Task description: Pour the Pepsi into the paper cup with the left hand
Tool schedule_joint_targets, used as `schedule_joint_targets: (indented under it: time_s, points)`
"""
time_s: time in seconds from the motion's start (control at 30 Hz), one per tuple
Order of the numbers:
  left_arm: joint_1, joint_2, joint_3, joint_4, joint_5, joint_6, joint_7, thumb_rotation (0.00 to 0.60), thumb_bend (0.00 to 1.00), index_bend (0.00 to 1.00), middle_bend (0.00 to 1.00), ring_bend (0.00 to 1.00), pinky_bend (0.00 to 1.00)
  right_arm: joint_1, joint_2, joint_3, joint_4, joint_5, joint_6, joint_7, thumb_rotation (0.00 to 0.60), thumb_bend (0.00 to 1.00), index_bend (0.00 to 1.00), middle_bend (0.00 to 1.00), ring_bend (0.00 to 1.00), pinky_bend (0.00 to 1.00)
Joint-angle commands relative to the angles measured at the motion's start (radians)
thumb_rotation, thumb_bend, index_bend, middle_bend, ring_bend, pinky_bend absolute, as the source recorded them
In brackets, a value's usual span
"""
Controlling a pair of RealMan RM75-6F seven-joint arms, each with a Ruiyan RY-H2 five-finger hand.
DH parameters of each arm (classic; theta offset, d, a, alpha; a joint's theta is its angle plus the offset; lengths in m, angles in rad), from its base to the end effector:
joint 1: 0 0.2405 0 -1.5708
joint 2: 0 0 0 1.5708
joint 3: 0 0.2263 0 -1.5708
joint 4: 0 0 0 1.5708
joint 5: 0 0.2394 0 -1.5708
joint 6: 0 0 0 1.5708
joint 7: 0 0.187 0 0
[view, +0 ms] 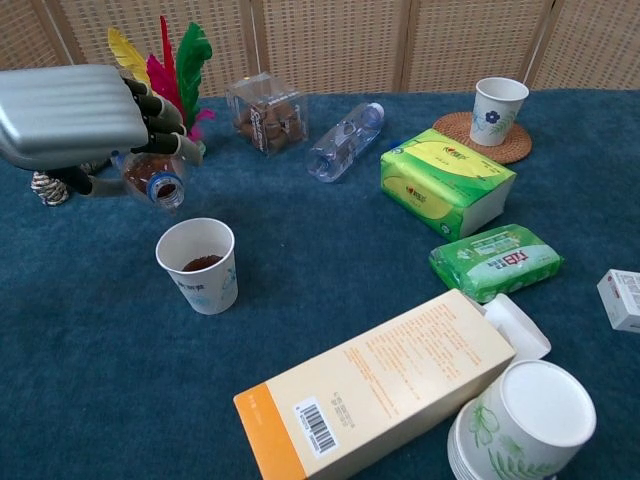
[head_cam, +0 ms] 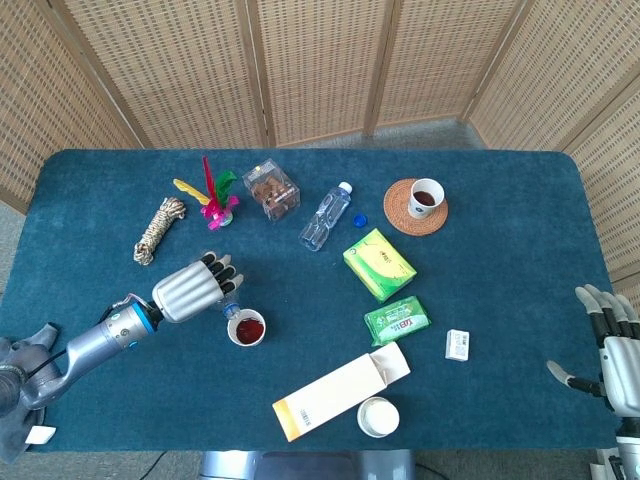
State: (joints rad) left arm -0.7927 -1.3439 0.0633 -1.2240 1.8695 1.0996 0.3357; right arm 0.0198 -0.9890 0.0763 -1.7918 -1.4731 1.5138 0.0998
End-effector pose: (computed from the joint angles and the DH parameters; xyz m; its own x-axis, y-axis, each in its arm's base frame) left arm -0.1522 0.3519 -0.0168 0.8283 -0.3381 0.4467 0.0739 -0.7244 -0.6854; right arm -0.2821 -0.2098 0.1498 0.2526 0.0306 0.9671 -0.9663 0.0593 0.2505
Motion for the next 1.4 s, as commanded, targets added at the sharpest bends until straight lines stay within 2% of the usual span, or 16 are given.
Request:
schedule_joint_targets:
  time_s: [0.03,1.4]
  points:
    - [-0.014,0.013,-0.006,-0.028,0.006,-0.017,0.046,0.6,0.43,0.41,0.38,0.27,0.39,-0.001,0.002,0.0,0.0,-0.001,0.002,0.006,0.6,0.09,0.0,0.0,0.0,0.0]
    - [-0.058,0.06,-0.011,-0.126,0.04,-0.104,0.307,0.6,0.44,0.43,0.4,0.27,0.42,-0.004,0.014,0.002,0.004,-0.006,0.004,0.036,0.6,0.09,0.0,0.0,0.0,0.0]
